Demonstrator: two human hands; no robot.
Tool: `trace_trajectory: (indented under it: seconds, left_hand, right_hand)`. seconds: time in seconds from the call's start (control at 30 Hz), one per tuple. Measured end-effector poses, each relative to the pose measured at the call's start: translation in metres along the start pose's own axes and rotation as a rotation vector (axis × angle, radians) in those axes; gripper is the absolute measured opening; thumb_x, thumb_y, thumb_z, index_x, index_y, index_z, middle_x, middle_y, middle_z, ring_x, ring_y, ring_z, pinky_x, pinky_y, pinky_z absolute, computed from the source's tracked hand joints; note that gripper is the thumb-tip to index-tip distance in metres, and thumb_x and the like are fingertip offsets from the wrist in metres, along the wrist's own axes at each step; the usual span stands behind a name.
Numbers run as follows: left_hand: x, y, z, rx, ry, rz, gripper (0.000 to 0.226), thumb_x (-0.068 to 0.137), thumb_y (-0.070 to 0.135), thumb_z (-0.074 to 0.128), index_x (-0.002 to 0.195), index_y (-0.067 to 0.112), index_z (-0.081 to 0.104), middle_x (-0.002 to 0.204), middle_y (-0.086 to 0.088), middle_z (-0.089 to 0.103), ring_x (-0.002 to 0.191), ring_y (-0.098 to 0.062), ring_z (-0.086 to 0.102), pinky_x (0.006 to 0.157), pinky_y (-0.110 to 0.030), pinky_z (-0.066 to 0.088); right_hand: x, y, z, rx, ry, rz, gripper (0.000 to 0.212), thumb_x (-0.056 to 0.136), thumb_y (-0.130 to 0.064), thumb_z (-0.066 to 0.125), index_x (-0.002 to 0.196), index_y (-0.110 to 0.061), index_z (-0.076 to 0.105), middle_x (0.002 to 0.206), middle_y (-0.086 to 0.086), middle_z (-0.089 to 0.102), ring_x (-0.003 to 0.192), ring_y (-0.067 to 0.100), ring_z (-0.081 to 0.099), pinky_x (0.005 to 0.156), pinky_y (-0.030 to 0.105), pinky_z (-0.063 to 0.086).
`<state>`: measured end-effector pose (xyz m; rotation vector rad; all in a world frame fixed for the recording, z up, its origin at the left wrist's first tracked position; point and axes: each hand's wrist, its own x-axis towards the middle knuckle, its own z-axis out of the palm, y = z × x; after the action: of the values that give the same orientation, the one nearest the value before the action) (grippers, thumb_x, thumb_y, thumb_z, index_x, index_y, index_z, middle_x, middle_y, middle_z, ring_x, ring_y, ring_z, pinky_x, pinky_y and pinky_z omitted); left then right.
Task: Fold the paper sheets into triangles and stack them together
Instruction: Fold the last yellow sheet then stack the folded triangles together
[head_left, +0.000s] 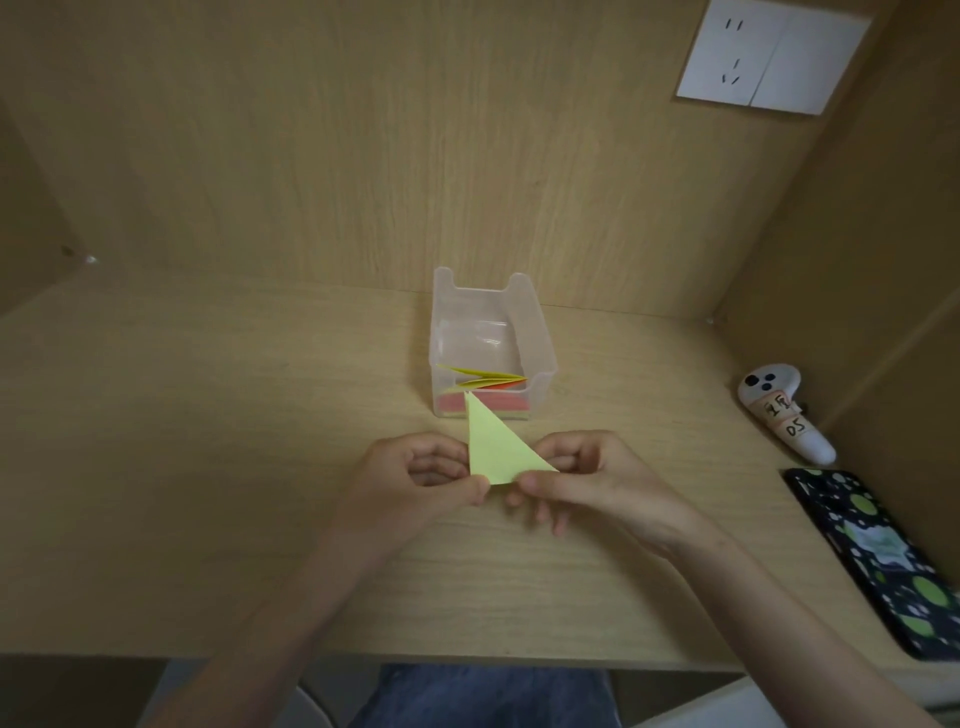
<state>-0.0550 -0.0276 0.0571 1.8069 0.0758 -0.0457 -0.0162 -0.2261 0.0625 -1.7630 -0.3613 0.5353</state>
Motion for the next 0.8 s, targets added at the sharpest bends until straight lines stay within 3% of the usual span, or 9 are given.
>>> trace_trajectory:
  seconds: [0.1, 0.23, 0.4, 0.53, 0.73, 0.8]
  left_hand:
    - [0.000, 0.002, 0.002, 0.006, -0.003, 0.016, 0.018, 0.069, 0.010, 0.079, 0.072, 0.023, 0.067, 0.060, 0.017, 0.069, 0.059, 0.009, 0.062, 0.056, -0.002, 0.042]
    - [0.002, -0.001, -0.001, 0.011, -0.004, 0.029, 0.018, 0.068, 0.010, 0.080, 0.071, 0.023, 0.068, 0.060, 0.018, 0.069, 0.061, 0.009, 0.063, 0.057, -0.003, 0.043]
    - [0.004, -0.008, -0.002, 0.048, -0.031, 0.020, 0.016, 0.064, 0.016, 0.083, 0.071, 0.023, 0.070, 0.068, 0.008, 0.073, 0.074, -0.004, 0.068, 0.074, -0.019, 0.052]
    - [0.004, -0.007, -0.005, 0.065, -0.028, -0.005, 0.017, 0.063, 0.019, 0.084, 0.070, 0.025, 0.070, 0.067, 0.015, 0.071, 0.070, 0.002, 0.066, 0.063, -0.008, 0.045]
    - [0.005, -0.009, -0.005, 0.084, -0.028, -0.013, 0.017, 0.062, 0.019, 0.084, 0.070, 0.025, 0.071, 0.069, 0.011, 0.073, 0.074, -0.004, 0.068, 0.074, -0.020, 0.051]
    - [0.006, -0.011, -0.008, 0.099, -0.021, -0.011, 0.017, 0.063, 0.018, 0.084, 0.070, 0.025, 0.070, 0.067, 0.013, 0.072, 0.071, -0.001, 0.067, 0.069, -0.013, 0.050]
  right_hand:
    - [0.004, -0.001, 0.008, -0.022, 0.049, -0.057, 0.010, 0.083, -0.002, 0.066, 0.086, 0.007, 0.066, 0.075, 0.013, 0.071, 0.051, 0.015, 0.057, 0.048, 0.022, 0.047]
    - [0.003, 0.000, 0.007, -0.035, 0.045, -0.070, 0.008, 0.084, 0.001, 0.063, 0.083, 0.009, 0.064, 0.071, 0.011, 0.071, 0.050, 0.013, 0.058, 0.046, 0.021, 0.046]
    - [0.001, 0.005, 0.004, -0.053, 0.067, -0.053, 0.008, 0.085, 0.001, 0.062, 0.082, 0.008, 0.064, 0.071, 0.011, 0.071, 0.054, 0.013, 0.062, 0.045, 0.020, 0.044]
    - [-0.002, 0.008, -0.005, -0.023, 0.090, -0.032, 0.008, 0.085, 0.003, 0.060, 0.079, 0.001, 0.065, 0.069, 0.011, 0.071, 0.053, 0.012, 0.063, 0.042, 0.020, 0.043]
    - [-0.006, 0.009, -0.013, -0.035, 0.076, -0.012, 0.009, 0.086, 0.002, 0.059, 0.085, 0.010, 0.064, 0.073, 0.017, 0.071, 0.057, 0.016, 0.065, 0.043, 0.021, 0.045]
    - [-0.008, 0.011, -0.017, -0.040, 0.097, 0.000, 0.009, 0.086, 0.003, 0.058, 0.085, 0.009, 0.064, 0.073, 0.018, 0.071, 0.057, 0.017, 0.065, 0.043, 0.022, 0.045]
